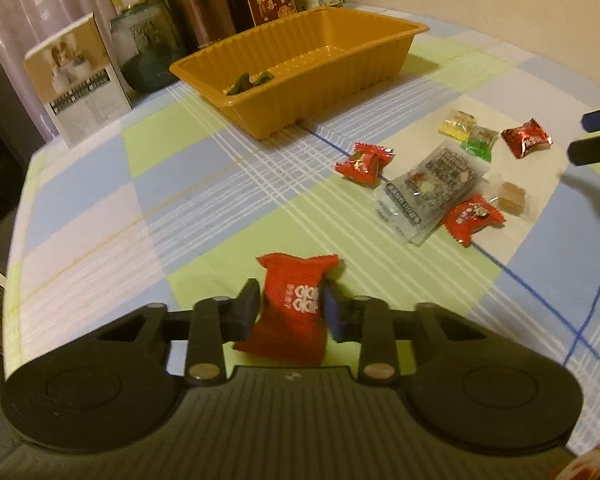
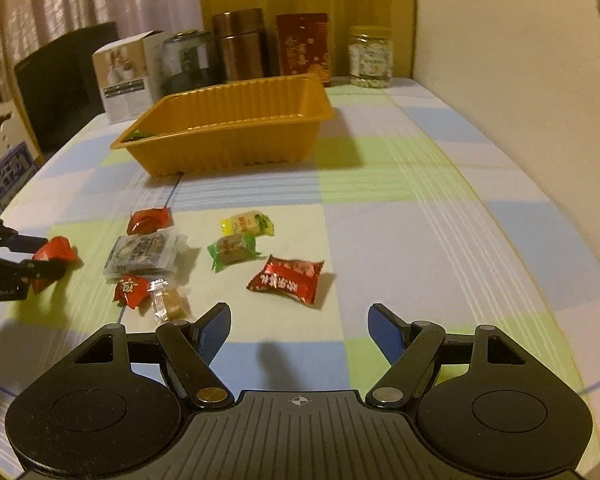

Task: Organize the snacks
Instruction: 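Move the left tool back to the large red candy and grasp it, then grasp the dark red wrapped candy with the right tool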

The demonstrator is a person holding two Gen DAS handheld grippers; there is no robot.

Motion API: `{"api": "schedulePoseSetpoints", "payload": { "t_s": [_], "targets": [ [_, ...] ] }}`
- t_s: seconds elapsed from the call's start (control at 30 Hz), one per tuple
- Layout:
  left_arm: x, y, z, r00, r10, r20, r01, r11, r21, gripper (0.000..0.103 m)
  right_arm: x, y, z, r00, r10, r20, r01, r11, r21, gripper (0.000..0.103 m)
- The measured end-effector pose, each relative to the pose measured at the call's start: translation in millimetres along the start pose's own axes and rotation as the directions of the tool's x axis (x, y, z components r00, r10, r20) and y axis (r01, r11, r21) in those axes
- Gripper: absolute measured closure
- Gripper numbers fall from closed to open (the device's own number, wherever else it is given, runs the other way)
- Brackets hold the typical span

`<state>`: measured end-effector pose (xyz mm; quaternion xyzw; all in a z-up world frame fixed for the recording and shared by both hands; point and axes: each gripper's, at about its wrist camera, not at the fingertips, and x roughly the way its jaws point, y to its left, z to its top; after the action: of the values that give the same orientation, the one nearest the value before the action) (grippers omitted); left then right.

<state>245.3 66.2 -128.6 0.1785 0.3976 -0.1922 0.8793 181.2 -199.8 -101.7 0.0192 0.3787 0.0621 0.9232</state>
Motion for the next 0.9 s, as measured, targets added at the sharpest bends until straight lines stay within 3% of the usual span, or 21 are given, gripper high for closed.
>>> {"api": "schedulePoseSetpoints", "payload": {
  "t_s": [0.23, 0.4, 0.5, 0.63, 0.77, 0.9],
  "targets": [
    [-18, 1, -4, 1.0, -0.017, 0.024, 0.021, 0.982, -0.189, 0.08, 15, 5, 15, 0.997, 0.07, -0.019, -0.073, 0.977, -0.201, 0.027],
    [-34, -18, -6, 0.999, -0.025, 0.048, 0.036, 0.972, -0.232, 0.08, 38, 10, 22, 0.994, 0.054, -0.096, -0.088, 0.914, -0.396, 0.028],
    [-41, -30, -8, 0.997, -0.05, 0.054, 0.061, 0.97, -0.234, 0.08, 50, 5, 23, 0.988, 0.096, -0.119, -0.14, 0.88, -0.454, 0.028],
    [-51, -39, -9, 0.996, -0.063, 0.068, 0.078, 0.968, -0.238, 0.08, 65, -5, 26, 0.978, 0.155, -0.137, -0.201, 0.868, -0.453, 0.042],
    [-59, -44, -10, 0.994, -0.07, 0.081, 0.088, 0.962, -0.258, 0.08, 71, -12, 31, 0.968, 0.212, -0.134, -0.25, 0.87, -0.425, 0.044],
    [-65, -46, -12, 0.994, -0.079, 0.082, 0.099, 0.953, -0.288, 0.08, 69, -9, 35, 0.957, 0.232, -0.174, -0.283, 0.881, -0.379, 0.071]
  ]
}}
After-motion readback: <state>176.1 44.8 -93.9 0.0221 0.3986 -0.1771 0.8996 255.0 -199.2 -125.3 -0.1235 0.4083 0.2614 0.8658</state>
